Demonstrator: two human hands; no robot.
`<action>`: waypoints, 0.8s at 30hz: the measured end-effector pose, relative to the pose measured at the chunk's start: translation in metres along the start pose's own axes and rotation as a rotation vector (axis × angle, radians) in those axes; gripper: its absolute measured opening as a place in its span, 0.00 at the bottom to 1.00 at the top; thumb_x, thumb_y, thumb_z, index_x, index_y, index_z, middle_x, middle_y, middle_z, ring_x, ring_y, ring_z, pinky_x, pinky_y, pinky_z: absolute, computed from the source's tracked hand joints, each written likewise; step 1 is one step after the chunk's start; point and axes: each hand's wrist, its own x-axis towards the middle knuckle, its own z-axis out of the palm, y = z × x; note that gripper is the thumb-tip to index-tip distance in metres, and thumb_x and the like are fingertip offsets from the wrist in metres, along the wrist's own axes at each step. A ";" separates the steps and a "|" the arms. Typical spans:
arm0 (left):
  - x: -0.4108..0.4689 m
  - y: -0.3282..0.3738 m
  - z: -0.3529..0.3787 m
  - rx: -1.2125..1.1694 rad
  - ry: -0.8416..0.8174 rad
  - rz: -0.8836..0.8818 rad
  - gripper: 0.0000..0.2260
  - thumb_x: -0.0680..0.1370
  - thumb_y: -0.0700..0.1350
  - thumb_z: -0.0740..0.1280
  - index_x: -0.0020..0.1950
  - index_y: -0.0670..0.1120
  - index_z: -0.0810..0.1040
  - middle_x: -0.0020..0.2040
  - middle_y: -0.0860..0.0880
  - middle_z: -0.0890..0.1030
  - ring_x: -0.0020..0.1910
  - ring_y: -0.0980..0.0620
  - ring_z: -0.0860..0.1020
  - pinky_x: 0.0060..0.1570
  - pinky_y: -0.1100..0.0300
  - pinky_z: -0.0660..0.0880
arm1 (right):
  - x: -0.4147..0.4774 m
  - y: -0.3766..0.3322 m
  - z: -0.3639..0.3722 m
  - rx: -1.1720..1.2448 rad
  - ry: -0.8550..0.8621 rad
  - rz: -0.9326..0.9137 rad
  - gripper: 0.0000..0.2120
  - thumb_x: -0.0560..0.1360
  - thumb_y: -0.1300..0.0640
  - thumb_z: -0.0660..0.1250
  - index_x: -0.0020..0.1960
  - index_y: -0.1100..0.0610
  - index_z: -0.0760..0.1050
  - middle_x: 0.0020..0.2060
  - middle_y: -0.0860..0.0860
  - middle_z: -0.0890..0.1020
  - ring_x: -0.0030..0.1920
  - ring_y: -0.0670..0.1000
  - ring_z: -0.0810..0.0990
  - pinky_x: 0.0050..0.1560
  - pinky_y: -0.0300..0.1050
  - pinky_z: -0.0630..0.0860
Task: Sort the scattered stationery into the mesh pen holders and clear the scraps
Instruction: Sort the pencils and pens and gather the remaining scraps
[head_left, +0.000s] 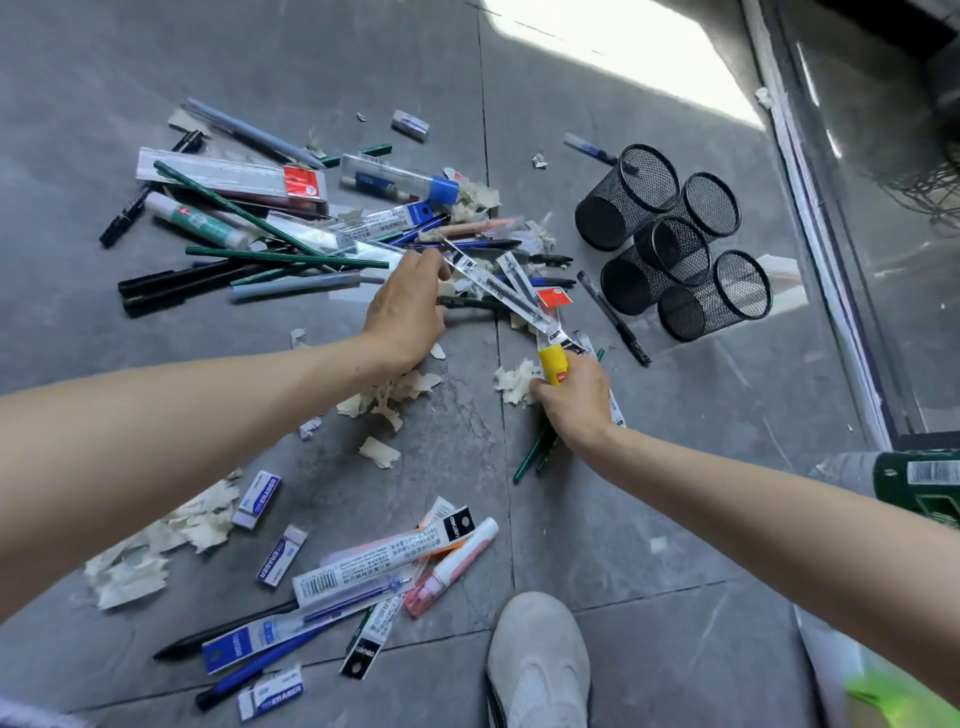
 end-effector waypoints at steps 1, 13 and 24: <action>0.000 -0.001 0.001 -0.021 0.016 0.001 0.13 0.75 0.35 0.65 0.57 0.44 0.69 0.56 0.45 0.70 0.50 0.44 0.73 0.49 0.51 0.71 | -0.001 -0.002 0.000 -0.024 -0.014 -0.008 0.17 0.69 0.63 0.67 0.31 0.51 0.62 0.39 0.56 0.70 0.37 0.55 0.68 0.36 0.42 0.61; -0.033 -0.038 0.002 0.216 -0.053 0.512 0.06 0.73 0.36 0.64 0.49 0.42 0.74 0.49 0.43 0.74 0.44 0.41 0.75 0.36 0.49 0.74 | -0.037 -0.023 0.032 0.206 -0.125 -0.063 0.07 0.71 0.62 0.66 0.48 0.58 0.77 0.45 0.58 0.80 0.41 0.56 0.77 0.45 0.48 0.74; -0.042 -0.055 0.008 0.677 -0.321 0.571 0.34 0.75 0.62 0.40 0.75 0.48 0.61 0.76 0.42 0.57 0.75 0.42 0.55 0.71 0.42 0.52 | -0.010 0.010 -0.002 0.013 -0.014 0.013 0.21 0.71 0.64 0.66 0.63 0.55 0.71 0.58 0.54 0.75 0.55 0.55 0.75 0.55 0.46 0.72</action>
